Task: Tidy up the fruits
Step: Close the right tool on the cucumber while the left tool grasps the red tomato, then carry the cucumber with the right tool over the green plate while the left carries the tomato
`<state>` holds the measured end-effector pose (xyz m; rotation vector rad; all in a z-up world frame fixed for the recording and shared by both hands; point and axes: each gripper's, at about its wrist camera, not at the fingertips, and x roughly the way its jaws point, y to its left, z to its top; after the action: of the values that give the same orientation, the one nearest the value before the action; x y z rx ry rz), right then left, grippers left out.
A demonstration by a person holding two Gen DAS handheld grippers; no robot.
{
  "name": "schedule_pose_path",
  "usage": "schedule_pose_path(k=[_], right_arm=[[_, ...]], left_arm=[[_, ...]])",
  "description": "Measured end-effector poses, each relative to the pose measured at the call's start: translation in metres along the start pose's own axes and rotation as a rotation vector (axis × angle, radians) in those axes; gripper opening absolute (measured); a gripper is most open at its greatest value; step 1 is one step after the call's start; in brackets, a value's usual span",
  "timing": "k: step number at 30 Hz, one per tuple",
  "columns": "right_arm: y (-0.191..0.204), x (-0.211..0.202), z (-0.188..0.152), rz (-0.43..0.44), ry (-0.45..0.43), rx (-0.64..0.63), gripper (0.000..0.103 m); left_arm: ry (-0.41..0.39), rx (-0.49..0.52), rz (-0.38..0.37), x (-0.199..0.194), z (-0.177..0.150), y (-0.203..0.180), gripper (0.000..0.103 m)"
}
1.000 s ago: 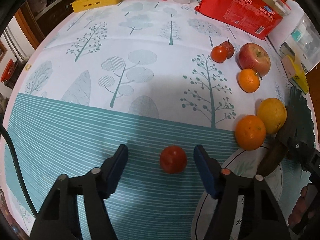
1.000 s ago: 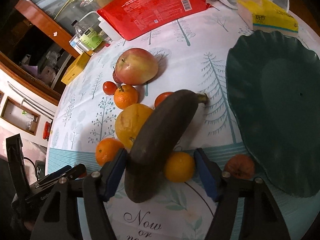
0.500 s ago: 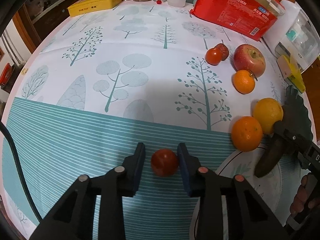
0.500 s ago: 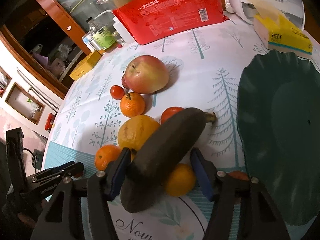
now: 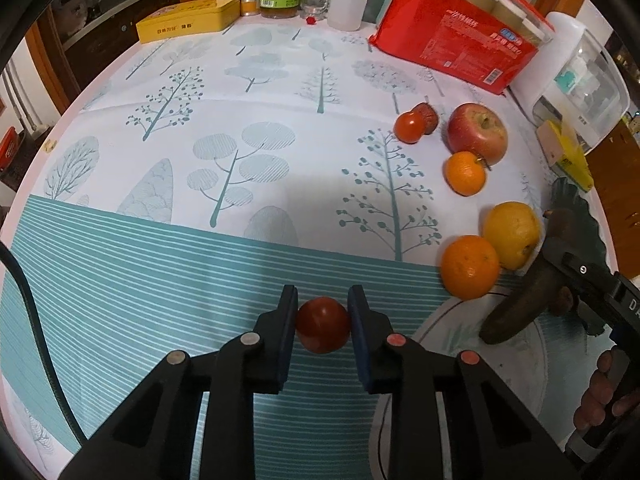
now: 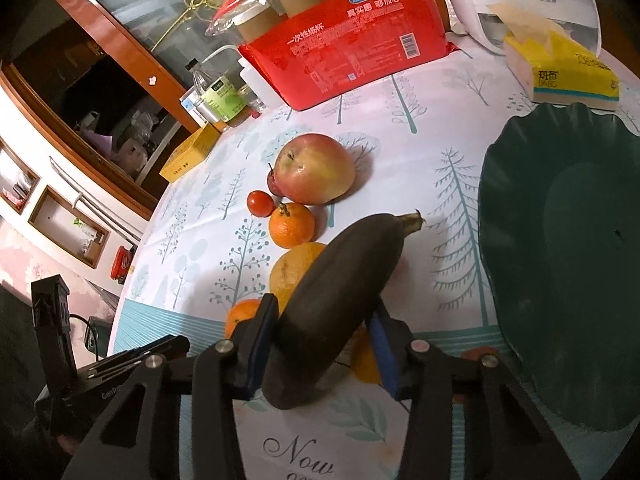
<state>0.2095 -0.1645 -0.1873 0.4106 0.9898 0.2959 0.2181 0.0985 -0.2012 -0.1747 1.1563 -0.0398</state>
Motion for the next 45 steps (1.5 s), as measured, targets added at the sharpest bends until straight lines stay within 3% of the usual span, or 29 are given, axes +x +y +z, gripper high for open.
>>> schedule_pose_path(k=[12, 25, 39, 45], right_arm=[[0.019, -0.042, -0.015, -0.031, -0.067, 0.021, 0.034], [0.027, -0.109, -0.052, -0.056, -0.159, 0.068, 0.033], [-0.012, -0.167, -0.059, -0.131, -0.236, 0.142, 0.033], [-0.035, -0.177, -0.045, -0.123, -0.232, 0.141, 0.032]], left_arm=[[-0.098, 0.072, -0.071, -0.052, -0.02, -0.013, 0.024], [-0.161, 0.181, -0.147, -0.104, -0.046, -0.037, 0.024], [-0.178, 0.318, -0.247, -0.117, -0.041, -0.097, 0.024], [-0.189, 0.317, -0.251, -0.117, -0.033, -0.129, 0.024]])
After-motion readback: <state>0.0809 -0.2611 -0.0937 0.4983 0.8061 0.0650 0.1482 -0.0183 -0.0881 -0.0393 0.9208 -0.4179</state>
